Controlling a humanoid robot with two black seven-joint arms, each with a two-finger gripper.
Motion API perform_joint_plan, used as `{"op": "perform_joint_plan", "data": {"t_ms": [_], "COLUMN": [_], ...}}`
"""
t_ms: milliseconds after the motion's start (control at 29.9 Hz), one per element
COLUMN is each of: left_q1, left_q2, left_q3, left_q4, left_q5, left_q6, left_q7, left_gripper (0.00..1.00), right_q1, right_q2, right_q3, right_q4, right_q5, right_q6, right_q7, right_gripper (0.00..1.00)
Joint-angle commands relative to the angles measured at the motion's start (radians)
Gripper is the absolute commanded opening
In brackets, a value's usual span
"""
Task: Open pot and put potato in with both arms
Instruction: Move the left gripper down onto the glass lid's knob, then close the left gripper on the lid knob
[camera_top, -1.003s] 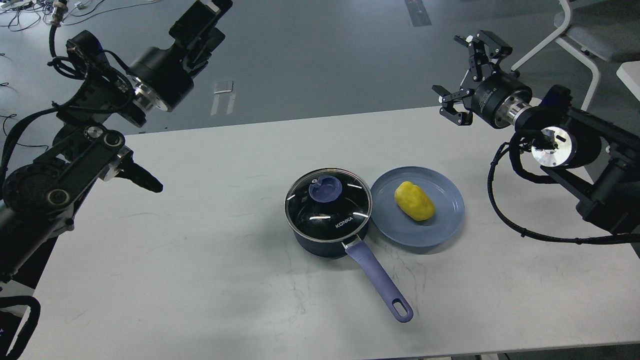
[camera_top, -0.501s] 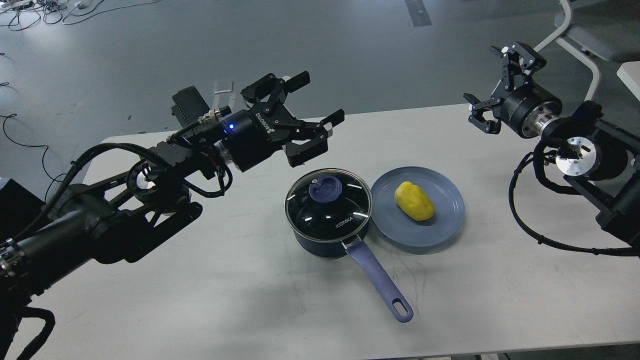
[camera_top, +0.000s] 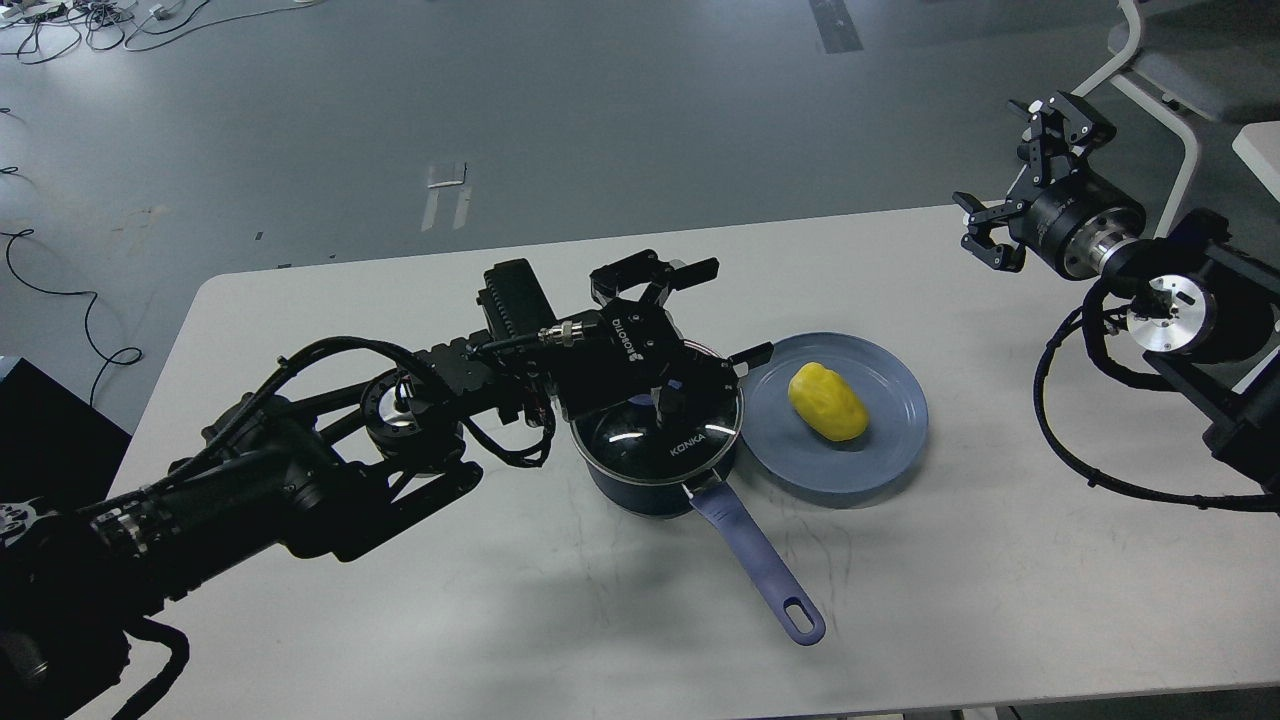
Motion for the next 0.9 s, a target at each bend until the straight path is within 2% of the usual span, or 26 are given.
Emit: {"op": "perform_joint_plan", "data": {"t_ms": [0,167,568,669,735,869], "left_q1": [0.002,0.003,0.026,0.026,0.028,0.042], "left_q2": [-0.006,-0.007,0.013,0.014,0.014,0.016], "left_q3": [0.010,0.038,0.038,0.042,0.044,0.045], "left_q4": [0.030,0.028,0.037,0.037,0.039,0.054], "left_q5": [-0.001,-0.004,-0.128,-0.122,-0.111,-0.036], "left_q6": [0.001,0.005,0.021,0.026,0.049,0.078], "left_q7": [-0.004,-0.031,-0.036,-0.053,-0.067,-0.067], "left_gripper": [0.98,0.98,0.98,0.98,0.98,0.98], "right_q1": [0.001,0.002,0.006,0.006,0.006,0.006], "right_q2": [-0.011,-0.011,-0.011,-0.011,-0.011,-0.011], "right_q3": [-0.001,-0.001,-0.004,-0.004,-0.004,-0.005], "right_q4": [0.000,-0.002,-0.002,-0.003,-0.003,-0.003], "right_q5": [0.000,0.000,-0.002,-0.002,-0.002,-0.002], "right_q6": [0.000,0.000,0.000,0.000,0.000,-0.002], "right_q7": [0.000,0.000,0.001,0.001,0.001,0.001], "right_gripper": [1.00,1.00,1.00,1.00,1.00,1.00]}}
